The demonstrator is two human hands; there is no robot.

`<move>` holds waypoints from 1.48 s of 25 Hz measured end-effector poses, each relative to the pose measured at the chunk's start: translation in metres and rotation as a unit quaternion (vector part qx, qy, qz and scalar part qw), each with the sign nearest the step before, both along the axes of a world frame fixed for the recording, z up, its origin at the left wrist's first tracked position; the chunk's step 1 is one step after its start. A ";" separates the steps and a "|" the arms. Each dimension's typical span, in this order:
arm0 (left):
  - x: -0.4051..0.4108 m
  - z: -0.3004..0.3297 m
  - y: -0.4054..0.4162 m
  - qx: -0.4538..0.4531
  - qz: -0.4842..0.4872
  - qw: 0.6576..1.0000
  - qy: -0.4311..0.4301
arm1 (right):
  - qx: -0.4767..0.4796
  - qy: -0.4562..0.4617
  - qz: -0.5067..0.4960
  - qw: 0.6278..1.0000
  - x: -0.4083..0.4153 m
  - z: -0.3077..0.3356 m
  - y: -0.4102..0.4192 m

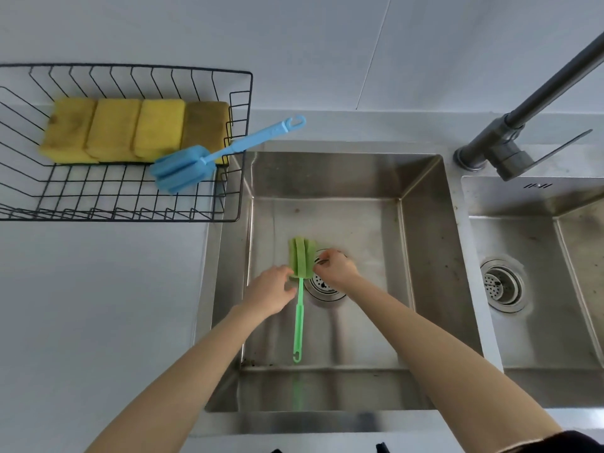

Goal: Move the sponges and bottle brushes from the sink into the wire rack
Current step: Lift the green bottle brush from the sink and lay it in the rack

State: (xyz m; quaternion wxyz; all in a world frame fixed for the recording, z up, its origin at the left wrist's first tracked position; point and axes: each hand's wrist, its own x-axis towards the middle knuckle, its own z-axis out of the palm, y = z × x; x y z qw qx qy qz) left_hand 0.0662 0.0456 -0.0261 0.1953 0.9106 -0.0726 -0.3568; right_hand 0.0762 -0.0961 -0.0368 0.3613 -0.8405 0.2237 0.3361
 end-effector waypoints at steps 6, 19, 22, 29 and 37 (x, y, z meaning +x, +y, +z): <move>-0.029 -0.040 0.004 0.058 0.000 0.993 0.103 | -0.002 0.036 0.003 0.999 0.004 -0.023 0.019; -0.036 -0.060 -0.009 -0.053 0.135 0.981 0.130 | -0.001 0.037 -0.088 0.995 0.010 -0.036 0.027; -0.035 -0.056 -0.009 -0.057 0.129 0.983 0.120 | 0.014 0.032 -0.127 0.991 0.007 -0.030 0.021; -0.038 -0.036 -0.005 -0.084 0.124 0.984 0.099 | 0.039 -0.010 -0.202 0.979 0.003 0.000 0.004; -0.042 0.009 -0.010 -0.153 0.111 0.981 0.034 | 0.076 -0.094 -0.196 0.973 -0.002 0.047 0.003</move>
